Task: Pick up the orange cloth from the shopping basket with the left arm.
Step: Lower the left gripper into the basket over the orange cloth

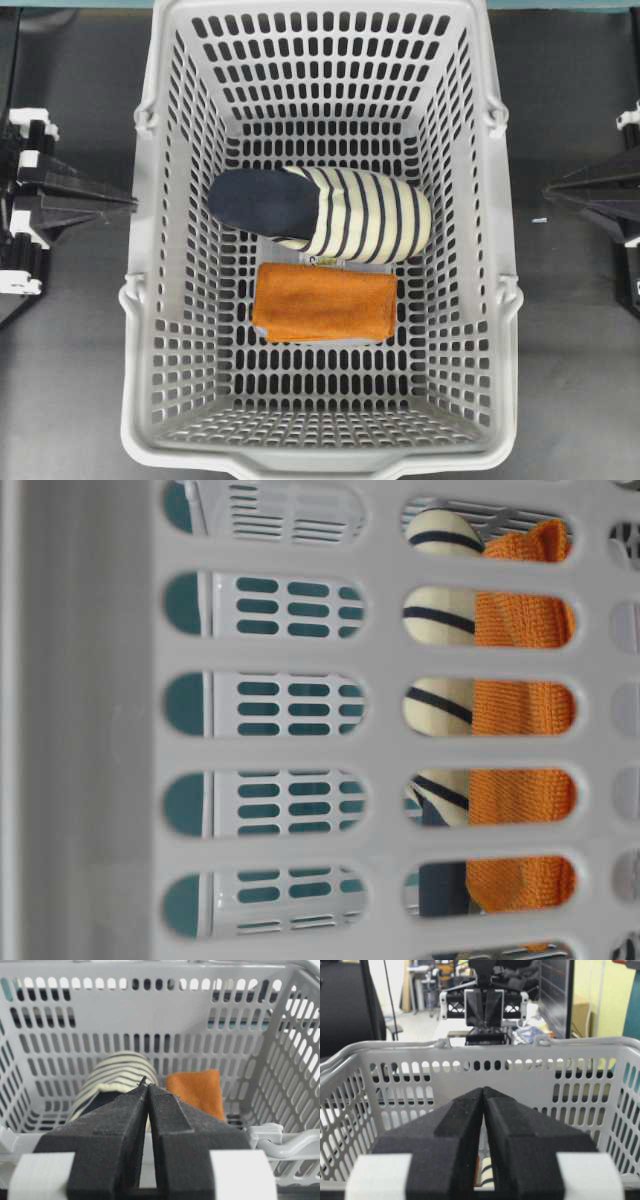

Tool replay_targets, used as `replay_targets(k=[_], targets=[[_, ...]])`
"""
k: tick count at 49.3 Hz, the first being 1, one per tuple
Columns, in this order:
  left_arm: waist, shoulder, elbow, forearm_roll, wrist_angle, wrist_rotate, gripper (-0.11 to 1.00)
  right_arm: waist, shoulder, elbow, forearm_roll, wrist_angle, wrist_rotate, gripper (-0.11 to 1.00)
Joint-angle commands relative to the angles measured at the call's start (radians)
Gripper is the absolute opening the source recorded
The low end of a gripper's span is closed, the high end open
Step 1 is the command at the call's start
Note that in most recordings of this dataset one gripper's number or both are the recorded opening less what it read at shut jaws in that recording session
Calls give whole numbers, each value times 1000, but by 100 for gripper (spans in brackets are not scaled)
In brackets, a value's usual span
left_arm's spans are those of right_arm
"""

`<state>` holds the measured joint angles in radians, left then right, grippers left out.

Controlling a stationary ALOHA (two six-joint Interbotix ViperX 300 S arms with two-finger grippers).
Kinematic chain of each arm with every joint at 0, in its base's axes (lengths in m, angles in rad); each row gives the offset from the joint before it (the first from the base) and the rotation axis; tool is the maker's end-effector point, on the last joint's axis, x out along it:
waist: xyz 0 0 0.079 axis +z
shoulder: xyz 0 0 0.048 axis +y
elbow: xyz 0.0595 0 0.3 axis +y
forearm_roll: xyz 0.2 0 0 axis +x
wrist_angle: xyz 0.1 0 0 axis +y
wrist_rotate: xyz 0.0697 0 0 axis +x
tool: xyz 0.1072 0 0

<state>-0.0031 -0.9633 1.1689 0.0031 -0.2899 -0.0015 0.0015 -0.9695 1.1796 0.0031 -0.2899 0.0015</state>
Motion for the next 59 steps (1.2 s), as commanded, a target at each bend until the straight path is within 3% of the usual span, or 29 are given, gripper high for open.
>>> replay_targets(k=[1, 9, 17, 41, 50, 59], targets=[[-23, 5, -57, 40, 37, -34, 6, 12, 15, -11, 3, -8, 20, 0], [-28, 37, -176, 41, 250, -97, 0, 12, 17, -5, 20, 3, 37, 0], [-31, 140, -350, 41, 471, -101, 0, 12, 17, -5, 21, 5, 44, 0], [-75, 747, -1020, 41, 1141, -92, 0, 12, 5, -5, 21, 35, 46, 0], [-94, 905, -1197, 41, 1312, -91, 0, 12, 2, -5, 21, 38, 46, 0], [-106, 1005, -1253, 41, 1355, -87, 0, 12, -5, -3, 21, 38, 46, 0]])
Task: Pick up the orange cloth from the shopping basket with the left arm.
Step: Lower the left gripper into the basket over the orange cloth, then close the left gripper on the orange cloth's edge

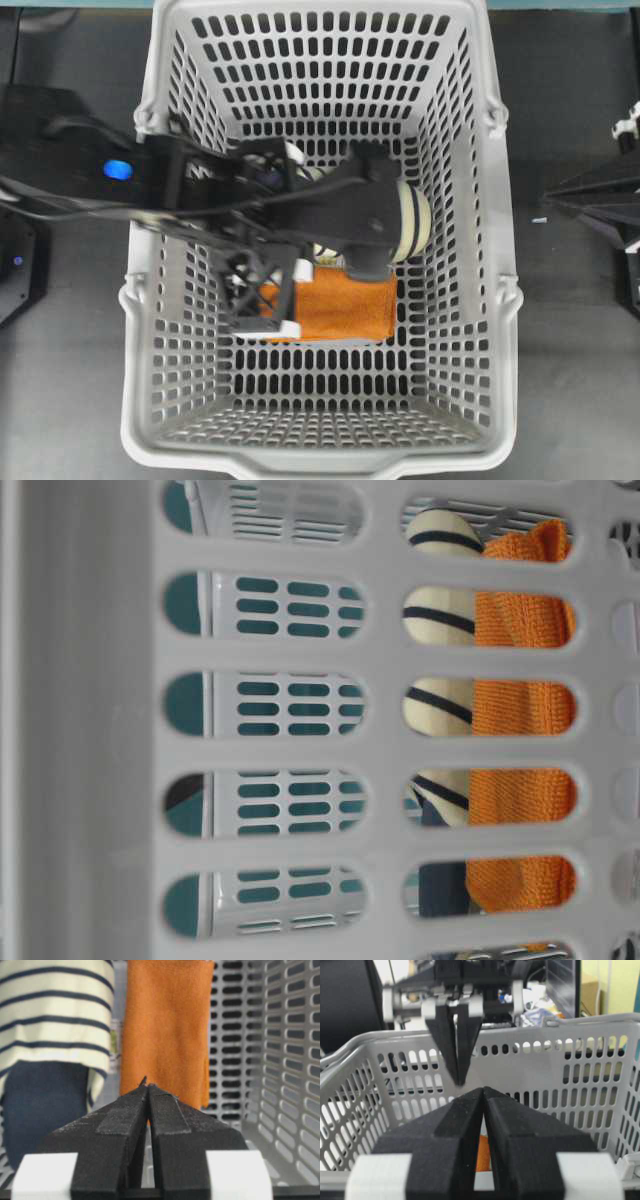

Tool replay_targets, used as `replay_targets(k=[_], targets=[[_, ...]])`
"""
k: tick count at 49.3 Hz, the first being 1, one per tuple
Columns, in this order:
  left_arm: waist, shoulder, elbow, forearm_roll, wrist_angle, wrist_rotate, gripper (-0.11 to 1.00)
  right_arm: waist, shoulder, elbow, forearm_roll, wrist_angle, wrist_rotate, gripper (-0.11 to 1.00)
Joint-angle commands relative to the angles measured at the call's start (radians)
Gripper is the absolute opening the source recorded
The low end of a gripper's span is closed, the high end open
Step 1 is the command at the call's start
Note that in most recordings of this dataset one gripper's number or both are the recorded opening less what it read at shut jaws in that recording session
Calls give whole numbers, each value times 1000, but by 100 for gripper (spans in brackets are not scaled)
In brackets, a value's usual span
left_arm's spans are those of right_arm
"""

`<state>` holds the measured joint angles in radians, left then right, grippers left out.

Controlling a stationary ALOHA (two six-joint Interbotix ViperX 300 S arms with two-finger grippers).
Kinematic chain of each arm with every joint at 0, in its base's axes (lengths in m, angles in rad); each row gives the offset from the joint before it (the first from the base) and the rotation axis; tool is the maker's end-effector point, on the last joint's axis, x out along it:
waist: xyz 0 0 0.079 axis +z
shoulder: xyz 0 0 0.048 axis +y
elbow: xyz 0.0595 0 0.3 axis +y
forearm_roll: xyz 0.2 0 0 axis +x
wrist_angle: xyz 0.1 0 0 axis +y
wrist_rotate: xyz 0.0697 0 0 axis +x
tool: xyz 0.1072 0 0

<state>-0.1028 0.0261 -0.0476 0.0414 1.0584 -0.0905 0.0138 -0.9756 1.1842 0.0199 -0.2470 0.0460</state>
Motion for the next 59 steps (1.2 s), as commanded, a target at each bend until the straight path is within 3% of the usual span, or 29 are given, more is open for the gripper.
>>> replay_targets(k=[1, 14, 26, 31, 44, 59], targets=[[-8, 21, -37, 3, 6, 2, 0, 0, 2, -8, 5, -5, 2, 0], [-14, 81, -23, 3, 3, 14, 4, -2, -23, -3, 5, 9, 2, 0], [-32, 104, 5, 3, -83, 15, 72, 0, -26, -2, 6, 25, 2, 0], [-32, 120, 46, 3, -155, 3, 89, 0, -26, -2, 6, 28, 2, 0], [-37, 137, 175, 3, -362, -25, 89, 0, -26, -2, 6, 38, 32, 0], [-35, 155, 258, 3, -403, -28, 89, 0, -28, -2, 6, 55, 54, 0]])
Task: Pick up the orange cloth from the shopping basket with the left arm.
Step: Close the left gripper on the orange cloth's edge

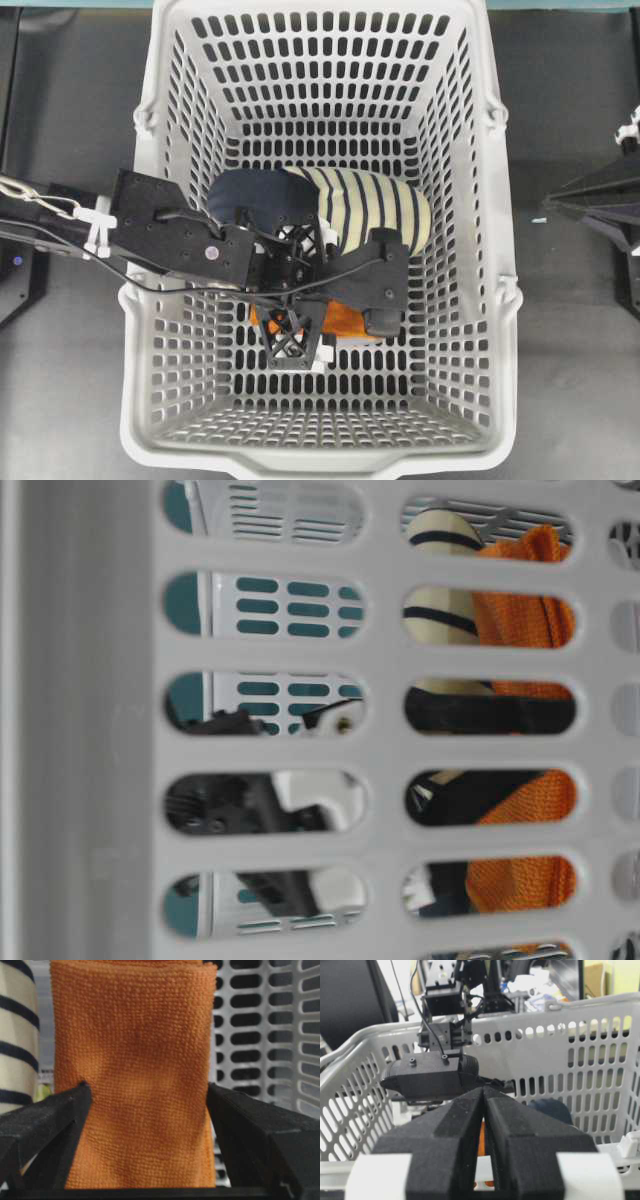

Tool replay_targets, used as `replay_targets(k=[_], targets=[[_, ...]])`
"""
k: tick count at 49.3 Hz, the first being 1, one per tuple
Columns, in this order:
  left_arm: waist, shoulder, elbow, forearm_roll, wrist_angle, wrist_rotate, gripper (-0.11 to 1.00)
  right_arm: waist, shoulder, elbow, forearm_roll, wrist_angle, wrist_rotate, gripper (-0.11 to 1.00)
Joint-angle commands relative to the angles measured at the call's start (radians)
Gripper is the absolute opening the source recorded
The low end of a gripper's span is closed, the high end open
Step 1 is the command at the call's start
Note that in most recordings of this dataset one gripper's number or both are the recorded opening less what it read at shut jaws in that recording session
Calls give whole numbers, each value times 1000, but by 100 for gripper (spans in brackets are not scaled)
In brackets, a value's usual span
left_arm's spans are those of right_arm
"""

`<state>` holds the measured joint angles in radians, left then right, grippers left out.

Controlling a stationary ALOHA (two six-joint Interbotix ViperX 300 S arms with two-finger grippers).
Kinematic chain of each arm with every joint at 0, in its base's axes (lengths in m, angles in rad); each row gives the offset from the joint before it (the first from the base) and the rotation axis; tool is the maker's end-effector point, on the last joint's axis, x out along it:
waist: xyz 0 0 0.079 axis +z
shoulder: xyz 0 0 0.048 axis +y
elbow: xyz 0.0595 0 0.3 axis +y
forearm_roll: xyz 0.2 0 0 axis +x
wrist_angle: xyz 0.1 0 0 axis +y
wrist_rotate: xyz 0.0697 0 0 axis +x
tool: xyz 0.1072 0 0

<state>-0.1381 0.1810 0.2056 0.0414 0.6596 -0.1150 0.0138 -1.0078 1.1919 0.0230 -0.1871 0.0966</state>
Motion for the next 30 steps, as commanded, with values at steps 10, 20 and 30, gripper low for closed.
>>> replay_targets(k=[10, 20, 30], targets=[[0, 3, 20, 3, -8, -9, 87, 0, 6, -8, 3, -5, 6, 0], [-5, 2, 15, 3, -23, -8, 65, 0, 6, -8, 3, -5, 8, 0], [-2, -23, 6, 3, -28, 3, 15, -2, 6, -8, 3, -5, 8, 0]])
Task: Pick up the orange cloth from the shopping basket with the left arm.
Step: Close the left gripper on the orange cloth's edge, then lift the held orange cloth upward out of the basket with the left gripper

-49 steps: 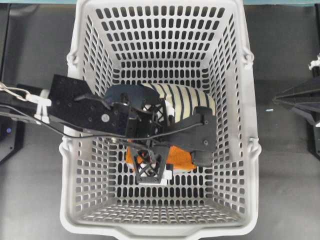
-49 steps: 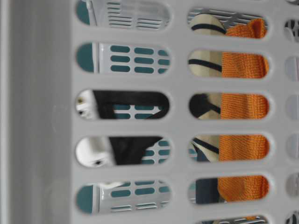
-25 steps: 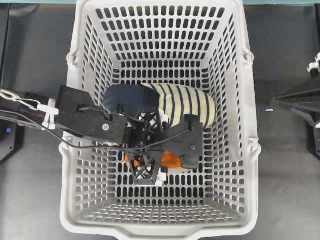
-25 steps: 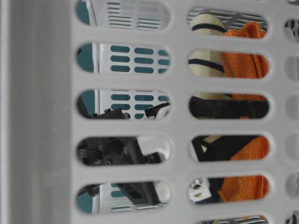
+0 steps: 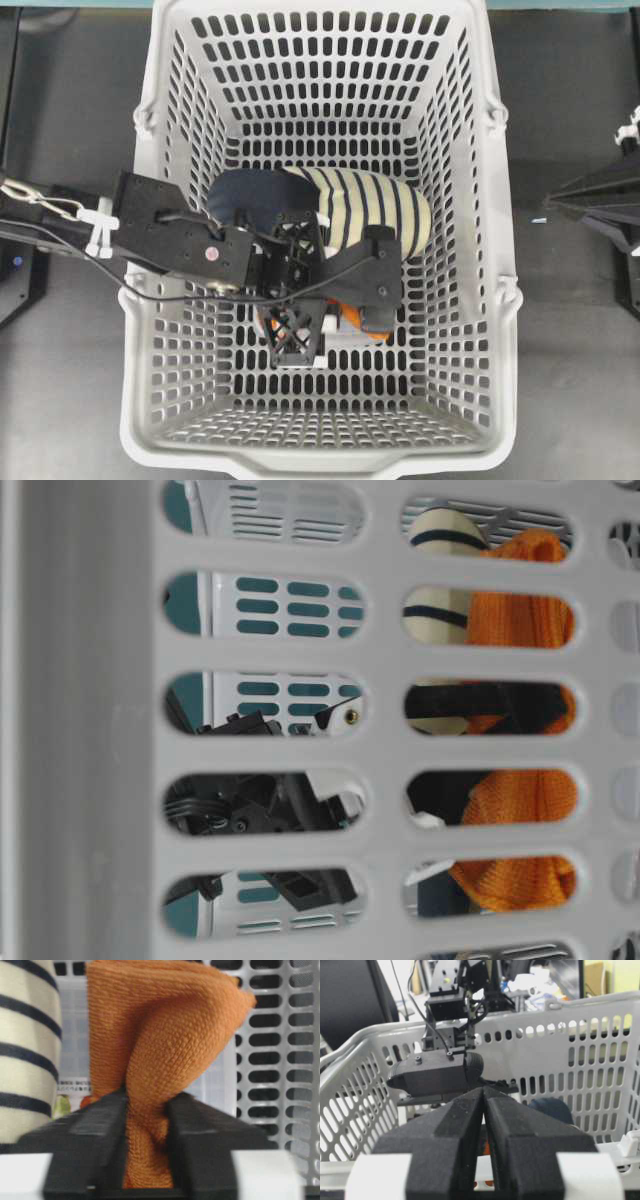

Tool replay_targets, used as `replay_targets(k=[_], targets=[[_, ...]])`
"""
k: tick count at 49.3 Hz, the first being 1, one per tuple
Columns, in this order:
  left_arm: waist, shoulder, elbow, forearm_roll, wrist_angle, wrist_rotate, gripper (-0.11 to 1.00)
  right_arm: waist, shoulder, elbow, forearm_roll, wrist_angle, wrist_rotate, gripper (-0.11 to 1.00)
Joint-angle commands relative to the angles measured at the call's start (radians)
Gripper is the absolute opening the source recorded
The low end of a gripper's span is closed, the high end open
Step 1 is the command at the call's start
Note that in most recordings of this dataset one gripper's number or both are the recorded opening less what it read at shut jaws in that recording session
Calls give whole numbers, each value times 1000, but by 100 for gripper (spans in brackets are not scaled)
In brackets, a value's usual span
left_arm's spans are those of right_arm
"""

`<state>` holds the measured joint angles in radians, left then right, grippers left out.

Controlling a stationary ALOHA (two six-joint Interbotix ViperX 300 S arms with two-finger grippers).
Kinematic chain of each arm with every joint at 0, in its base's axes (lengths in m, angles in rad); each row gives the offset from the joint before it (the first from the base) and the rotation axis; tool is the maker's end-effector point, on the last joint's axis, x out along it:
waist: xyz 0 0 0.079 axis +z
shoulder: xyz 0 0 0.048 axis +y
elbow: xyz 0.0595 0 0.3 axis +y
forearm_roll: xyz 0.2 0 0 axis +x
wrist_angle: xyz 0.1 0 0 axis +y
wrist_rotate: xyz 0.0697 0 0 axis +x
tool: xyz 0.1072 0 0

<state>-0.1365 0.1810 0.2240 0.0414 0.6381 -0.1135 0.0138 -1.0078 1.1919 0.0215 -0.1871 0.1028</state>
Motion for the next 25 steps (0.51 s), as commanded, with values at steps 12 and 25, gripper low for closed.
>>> replay_targets(k=[12, 25], targets=[[6, -109, -46, 3, 12, 6, 14, -2, 0, -8, 6, -5, 2, 0], [8, -219, -242, 3, 198, 6, 14, -5, -12, -5, 5, 9, 2, 0]])
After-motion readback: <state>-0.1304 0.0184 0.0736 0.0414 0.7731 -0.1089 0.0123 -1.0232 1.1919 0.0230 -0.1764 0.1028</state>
